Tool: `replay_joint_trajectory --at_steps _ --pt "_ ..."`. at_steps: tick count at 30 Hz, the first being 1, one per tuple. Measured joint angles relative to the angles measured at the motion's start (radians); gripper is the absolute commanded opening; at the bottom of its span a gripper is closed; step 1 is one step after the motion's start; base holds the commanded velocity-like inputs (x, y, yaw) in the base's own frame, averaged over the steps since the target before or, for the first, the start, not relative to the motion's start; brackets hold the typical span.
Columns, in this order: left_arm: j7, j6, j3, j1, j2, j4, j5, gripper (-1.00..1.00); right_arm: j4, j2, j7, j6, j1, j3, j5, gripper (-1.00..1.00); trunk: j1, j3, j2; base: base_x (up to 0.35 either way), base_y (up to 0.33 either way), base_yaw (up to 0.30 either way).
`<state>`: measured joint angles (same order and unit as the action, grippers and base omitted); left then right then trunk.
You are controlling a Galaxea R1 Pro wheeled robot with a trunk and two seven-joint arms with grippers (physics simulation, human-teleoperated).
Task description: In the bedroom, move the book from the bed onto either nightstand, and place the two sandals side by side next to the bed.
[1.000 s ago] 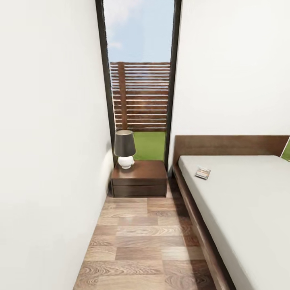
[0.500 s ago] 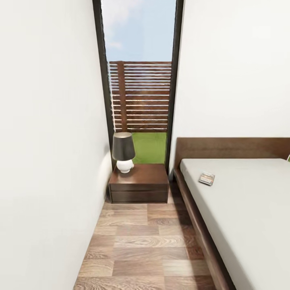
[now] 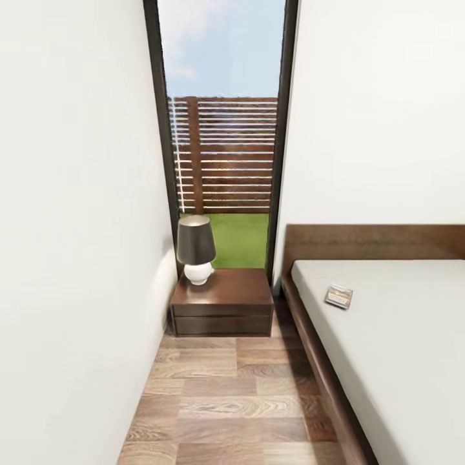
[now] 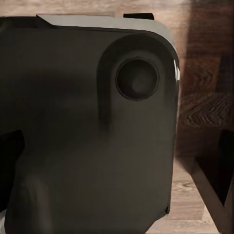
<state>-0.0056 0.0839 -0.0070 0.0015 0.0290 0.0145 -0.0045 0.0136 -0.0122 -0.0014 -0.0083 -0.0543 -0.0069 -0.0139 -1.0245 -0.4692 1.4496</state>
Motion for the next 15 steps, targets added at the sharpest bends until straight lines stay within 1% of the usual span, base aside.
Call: replay_joint_trajectory --at_steps 15 --pt "0.000 0.000 0.000 0.000 0.000 0.000 0.000 1.00 -0.001 0.000 0.000 0.000 0.000 0.000 0.000 1.00 0.000 0.000 0.000 0.292 0.000 0.000"
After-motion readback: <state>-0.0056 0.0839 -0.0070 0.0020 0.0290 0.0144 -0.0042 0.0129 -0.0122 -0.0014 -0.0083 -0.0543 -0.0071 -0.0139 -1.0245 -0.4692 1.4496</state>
